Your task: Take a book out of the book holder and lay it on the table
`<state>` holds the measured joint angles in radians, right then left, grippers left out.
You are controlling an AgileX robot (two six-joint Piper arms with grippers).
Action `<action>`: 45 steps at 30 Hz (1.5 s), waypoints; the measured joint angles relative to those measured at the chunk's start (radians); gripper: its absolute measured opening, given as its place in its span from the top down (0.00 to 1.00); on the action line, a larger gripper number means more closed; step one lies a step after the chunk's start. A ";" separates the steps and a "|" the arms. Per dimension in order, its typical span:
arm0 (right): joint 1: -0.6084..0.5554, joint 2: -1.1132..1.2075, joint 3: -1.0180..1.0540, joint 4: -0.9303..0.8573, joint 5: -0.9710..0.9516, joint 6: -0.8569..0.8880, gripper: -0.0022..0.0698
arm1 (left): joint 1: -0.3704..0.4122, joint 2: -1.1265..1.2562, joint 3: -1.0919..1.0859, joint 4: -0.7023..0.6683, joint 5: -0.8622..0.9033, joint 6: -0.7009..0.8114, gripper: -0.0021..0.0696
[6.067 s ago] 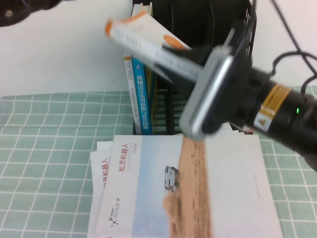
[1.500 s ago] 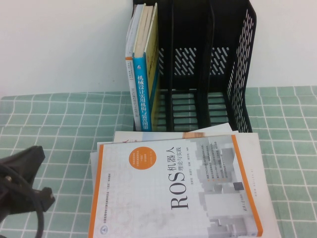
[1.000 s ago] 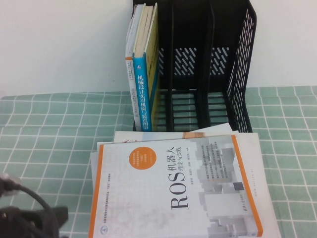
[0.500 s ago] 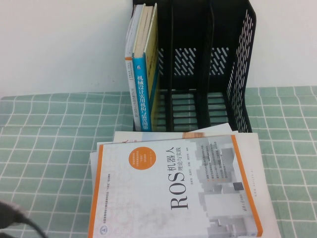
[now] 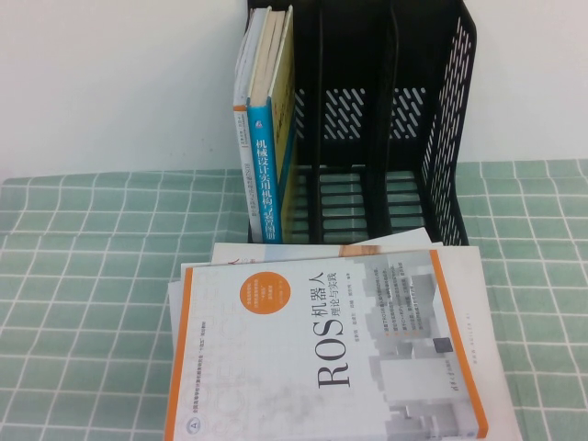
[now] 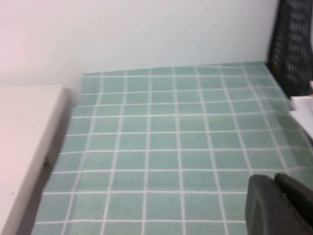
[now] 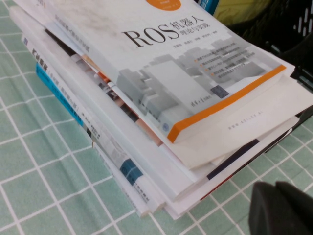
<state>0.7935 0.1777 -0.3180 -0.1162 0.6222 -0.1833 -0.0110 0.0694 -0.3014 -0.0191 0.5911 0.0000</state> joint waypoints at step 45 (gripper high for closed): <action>0.000 0.000 0.000 0.000 0.000 0.000 0.97 | 0.068 -0.083 0.319 -0.108 -0.233 0.092 0.97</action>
<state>0.7935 0.1777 -0.3180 -0.1162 0.6222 -0.1833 0.0573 -0.0138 0.0178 -0.1269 0.3583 0.0919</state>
